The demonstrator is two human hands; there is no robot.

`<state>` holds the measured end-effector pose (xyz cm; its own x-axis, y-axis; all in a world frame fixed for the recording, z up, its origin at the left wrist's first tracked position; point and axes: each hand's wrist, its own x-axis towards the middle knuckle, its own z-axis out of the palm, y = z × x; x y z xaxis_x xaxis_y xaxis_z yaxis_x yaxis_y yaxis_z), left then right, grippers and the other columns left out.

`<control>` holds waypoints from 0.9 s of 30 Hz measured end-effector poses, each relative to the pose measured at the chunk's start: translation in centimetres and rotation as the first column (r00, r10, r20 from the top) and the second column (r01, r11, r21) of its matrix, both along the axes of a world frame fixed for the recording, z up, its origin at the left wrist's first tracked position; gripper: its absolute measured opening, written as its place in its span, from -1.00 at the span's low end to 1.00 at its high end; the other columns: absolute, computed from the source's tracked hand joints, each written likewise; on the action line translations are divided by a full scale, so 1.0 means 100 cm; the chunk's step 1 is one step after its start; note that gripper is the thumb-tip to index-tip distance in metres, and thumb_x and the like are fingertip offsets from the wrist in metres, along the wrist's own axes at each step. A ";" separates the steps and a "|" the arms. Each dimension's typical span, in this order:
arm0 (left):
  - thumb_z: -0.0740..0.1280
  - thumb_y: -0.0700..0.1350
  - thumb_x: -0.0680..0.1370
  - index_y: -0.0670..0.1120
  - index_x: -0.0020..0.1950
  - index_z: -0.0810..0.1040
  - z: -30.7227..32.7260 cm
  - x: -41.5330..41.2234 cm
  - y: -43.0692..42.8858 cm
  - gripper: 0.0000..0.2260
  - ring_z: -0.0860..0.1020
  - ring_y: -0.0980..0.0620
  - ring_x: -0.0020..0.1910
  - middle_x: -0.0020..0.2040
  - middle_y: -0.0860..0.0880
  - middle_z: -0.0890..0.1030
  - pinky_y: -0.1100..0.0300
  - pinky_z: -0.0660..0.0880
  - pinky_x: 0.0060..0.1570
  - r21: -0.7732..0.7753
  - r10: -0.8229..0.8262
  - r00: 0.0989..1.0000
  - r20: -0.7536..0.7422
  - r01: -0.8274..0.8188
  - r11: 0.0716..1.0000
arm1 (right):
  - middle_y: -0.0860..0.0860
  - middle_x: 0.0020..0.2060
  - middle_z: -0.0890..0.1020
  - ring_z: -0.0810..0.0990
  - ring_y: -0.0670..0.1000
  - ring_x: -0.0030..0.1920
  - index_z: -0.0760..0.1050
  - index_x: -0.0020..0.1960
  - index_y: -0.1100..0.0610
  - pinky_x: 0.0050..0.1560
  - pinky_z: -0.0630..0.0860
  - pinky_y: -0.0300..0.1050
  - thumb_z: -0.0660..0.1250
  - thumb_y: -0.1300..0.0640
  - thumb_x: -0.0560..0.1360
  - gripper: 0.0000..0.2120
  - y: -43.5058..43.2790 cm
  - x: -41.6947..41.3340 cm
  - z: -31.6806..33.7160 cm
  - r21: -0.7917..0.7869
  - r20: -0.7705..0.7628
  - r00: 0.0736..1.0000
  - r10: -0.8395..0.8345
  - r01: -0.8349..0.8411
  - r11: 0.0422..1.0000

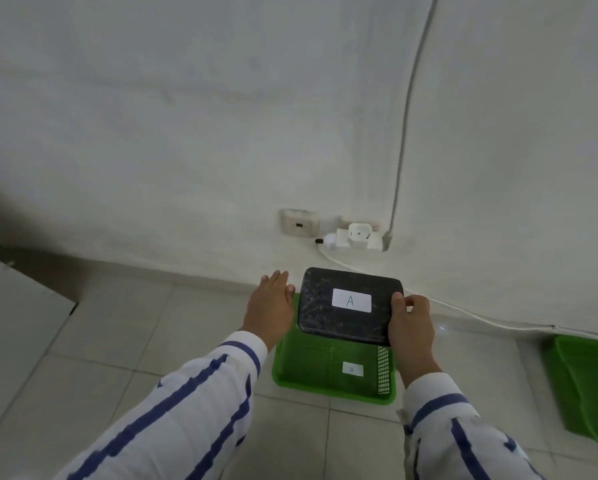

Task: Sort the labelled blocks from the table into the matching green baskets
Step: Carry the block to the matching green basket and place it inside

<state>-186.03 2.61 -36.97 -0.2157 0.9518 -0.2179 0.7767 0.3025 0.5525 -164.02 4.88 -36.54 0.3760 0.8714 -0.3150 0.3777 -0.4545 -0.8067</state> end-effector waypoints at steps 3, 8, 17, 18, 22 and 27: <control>-0.02 -0.02 0.64 -0.12 0.47 0.20 -0.069 -0.009 0.006 -0.58 0.11 -0.13 0.51 0.51 -0.12 0.23 -0.02 0.13 0.45 0.000 0.010 1.000 0.009 -0.010 1.000 | 0.00 -0.24 0.50 0.49 0.00 -0.25 0.32 -0.01 0.04 -0.21 0.39 -0.05 0.12 -0.11 0.57 -0.78 0.000 -0.008 -0.069 0.009 -0.023 1.000 0.002 -0.002 1.000; -0.01 -0.05 0.64 -0.14 0.45 0.24 -0.175 -0.015 0.012 -0.60 0.19 -0.14 0.48 0.48 -0.14 0.28 0.04 0.11 0.44 0.021 0.028 0.997 0.066 -0.030 0.999 | -0.02 -0.25 0.49 0.47 -0.02 -0.26 0.33 0.00 0.08 -0.19 0.39 -0.05 0.13 -0.09 0.58 -0.77 0.004 -0.018 -0.177 0.030 -0.043 0.999 -0.010 0.012 0.999; 0.01 -0.06 0.62 -0.07 0.38 0.33 -0.299 -0.012 0.017 -0.65 0.36 -0.16 0.36 0.40 -0.17 0.38 -0.10 0.32 0.34 -0.022 0.062 0.973 0.223 -0.059 0.998 | 0.12 -0.15 0.56 0.52 0.06 -0.24 0.35 0.05 0.13 -0.26 0.40 -0.09 0.16 -0.03 0.57 -0.77 0.018 -0.017 -0.297 0.032 -0.052 0.999 0.002 0.000 0.999; 0.01 -0.07 0.62 -0.06 0.40 0.30 -0.305 -0.012 0.019 -0.65 0.34 -0.15 0.38 0.42 -0.16 0.36 -0.10 0.31 0.36 -0.028 0.068 0.969 0.236 -0.063 0.998 | 0.13 -0.15 0.56 0.51 0.04 -0.25 0.35 0.05 0.14 -0.31 0.37 -0.12 0.16 -0.04 0.57 -0.77 0.020 -0.017 -0.302 0.030 -0.048 0.999 0.002 -0.001 1.000; 0.05 -0.10 0.61 -0.02 0.46 0.22 -0.324 -0.013 0.024 -0.60 0.31 -0.12 0.41 0.48 -0.12 0.28 -0.09 0.27 0.39 -0.076 0.079 0.966 0.245 -0.062 0.995 | 0.13 -0.13 0.55 0.50 0.03 -0.26 0.34 0.07 0.14 -0.29 0.39 -0.10 0.16 -0.04 0.58 -0.76 0.023 -0.019 -0.317 0.005 -0.038 0.999 0.010 -0.009 1.000; 0.12 -0.08 0.60 0.00 0.49 0.15 -0.340 -0.013 0.026 -0.55 0.29 -0.08 0.43 0.50 -0.07 0.25 -0.06 0.24 0.42 -0.093 0.079 0.968 0.239 -0.059 0.994 | 0.14 -0.08 0.55 0.54 0.13 -0.14 0.34 0.11 0.16 -0.16 0.46 -0.03 0.16 -0.02 0.58 -0.74 0.023 -0.023 -0.332 -0.016 -0.037 0.999 0.019 -0.019 1.000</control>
<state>-187.36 5.22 -70.97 -0.2112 0.9124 -0.3506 0.5986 0.4043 0.6916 -166.28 7.20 -69.78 0.3475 0.8727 -0.3428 0.3568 -0.4612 -0.8124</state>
